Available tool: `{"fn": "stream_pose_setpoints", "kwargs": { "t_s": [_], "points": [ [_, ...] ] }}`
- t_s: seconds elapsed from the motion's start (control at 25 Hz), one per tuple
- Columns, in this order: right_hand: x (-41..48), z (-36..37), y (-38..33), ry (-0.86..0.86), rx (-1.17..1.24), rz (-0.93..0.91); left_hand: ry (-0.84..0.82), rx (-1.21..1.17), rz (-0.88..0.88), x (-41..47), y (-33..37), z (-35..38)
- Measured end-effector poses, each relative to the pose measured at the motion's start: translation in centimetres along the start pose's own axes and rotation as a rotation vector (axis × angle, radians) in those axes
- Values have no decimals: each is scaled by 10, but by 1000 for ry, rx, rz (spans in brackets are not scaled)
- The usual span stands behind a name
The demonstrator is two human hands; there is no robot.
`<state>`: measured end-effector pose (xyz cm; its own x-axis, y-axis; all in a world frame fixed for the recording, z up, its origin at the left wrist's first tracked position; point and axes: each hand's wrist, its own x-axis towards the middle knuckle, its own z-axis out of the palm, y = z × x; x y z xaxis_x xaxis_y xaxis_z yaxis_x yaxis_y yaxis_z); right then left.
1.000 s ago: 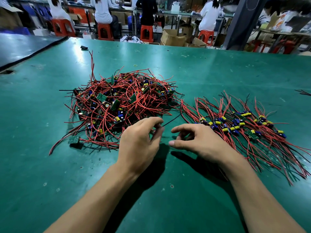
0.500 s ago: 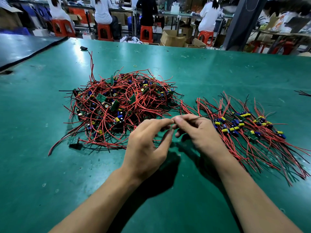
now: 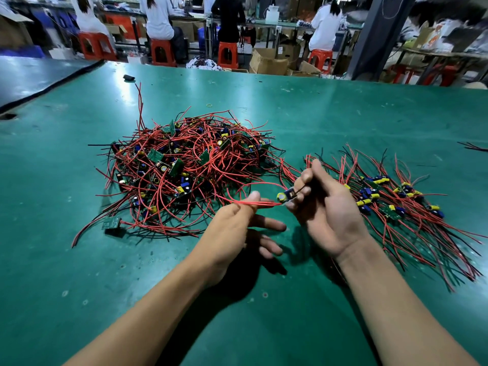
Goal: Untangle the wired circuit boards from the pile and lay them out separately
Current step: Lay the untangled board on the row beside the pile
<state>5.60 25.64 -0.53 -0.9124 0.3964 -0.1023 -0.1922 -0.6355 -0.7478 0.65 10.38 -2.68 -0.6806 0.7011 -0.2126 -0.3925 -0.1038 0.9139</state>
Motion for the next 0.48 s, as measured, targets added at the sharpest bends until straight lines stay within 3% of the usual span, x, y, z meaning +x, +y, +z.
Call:
{"fn": "stream_pose_setpoints", "kwargs": {
  "t_s": [0.12, 0.28, 0.48],
  "points": [
    [1, -1, 7, 18, -209, -29, -74, -155, -90, -1, 9, -3],
    [0, -4, 14, -8, -517, -119, -183, -166, -70, -4, 9, -7],
    [-6, -12, 12, -230, -806, -98, 15, 36, 83, 2, 0, -8]
  ]
}}
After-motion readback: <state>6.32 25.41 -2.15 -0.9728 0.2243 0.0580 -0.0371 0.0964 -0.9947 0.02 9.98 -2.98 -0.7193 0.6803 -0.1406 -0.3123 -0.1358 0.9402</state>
